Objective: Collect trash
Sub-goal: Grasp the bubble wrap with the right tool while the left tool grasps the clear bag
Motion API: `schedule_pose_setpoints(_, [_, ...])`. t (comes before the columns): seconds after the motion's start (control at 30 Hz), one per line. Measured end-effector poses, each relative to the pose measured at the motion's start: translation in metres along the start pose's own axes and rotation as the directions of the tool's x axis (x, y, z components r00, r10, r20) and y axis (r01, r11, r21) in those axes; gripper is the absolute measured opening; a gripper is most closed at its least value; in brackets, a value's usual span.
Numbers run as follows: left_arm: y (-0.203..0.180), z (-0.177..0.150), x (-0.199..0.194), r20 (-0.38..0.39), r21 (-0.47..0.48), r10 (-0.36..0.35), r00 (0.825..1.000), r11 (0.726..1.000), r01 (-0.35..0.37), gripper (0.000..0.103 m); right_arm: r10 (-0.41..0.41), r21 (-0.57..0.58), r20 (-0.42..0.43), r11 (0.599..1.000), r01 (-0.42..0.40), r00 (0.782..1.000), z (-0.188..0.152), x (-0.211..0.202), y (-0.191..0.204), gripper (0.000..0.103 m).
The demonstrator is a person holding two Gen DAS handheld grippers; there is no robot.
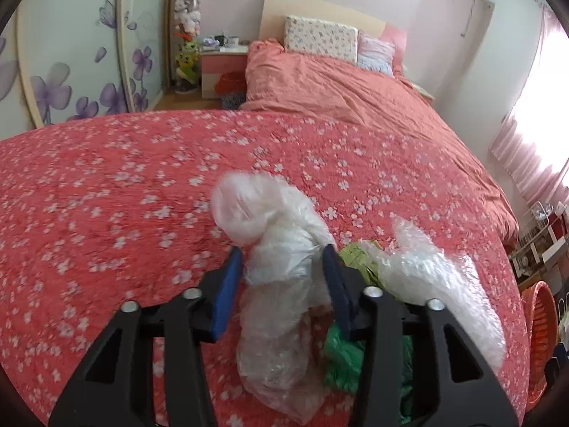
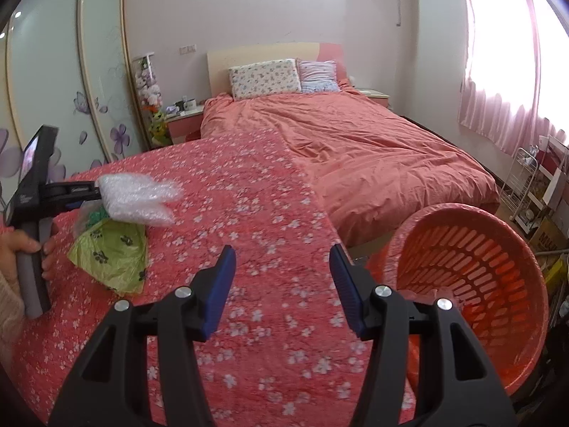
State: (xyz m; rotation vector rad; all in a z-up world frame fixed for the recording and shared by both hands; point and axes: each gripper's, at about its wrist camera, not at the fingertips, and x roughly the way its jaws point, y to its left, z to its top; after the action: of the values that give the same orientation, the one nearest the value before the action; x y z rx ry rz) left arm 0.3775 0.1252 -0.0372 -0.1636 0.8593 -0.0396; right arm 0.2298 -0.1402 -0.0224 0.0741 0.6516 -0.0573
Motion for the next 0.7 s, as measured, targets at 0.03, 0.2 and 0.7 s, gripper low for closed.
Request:
schedule_pose_setpoints(0.03, [0.001,-0.002,0.001,-0.007,-0.004,-0.005,1.000,1.000,0.005,0.032,0.003,-0.005,-0.003,1.000,-0.004,1.000,-0.001,0.001,0.002,0.054])
schedule_pose_setpoints(0.2, [0.018,-0.005,-0.010,0.015,-0.040,-0.019,1.000,0.999,0.020,0.024,0.043,-0.031,-0.010,0.999,-0.043,0.999,0.004,0.004,0.020,0.054])
schedule_pose_setpoints(0.7, [0.088,-0.043,-0.088,0.127,-0.033,0.117,0.985,0.993,-0.113,0.024,0.263,-0.128,-0.059,0.955,-0.268,0.963,0.044,0.036,0.139,0.051])
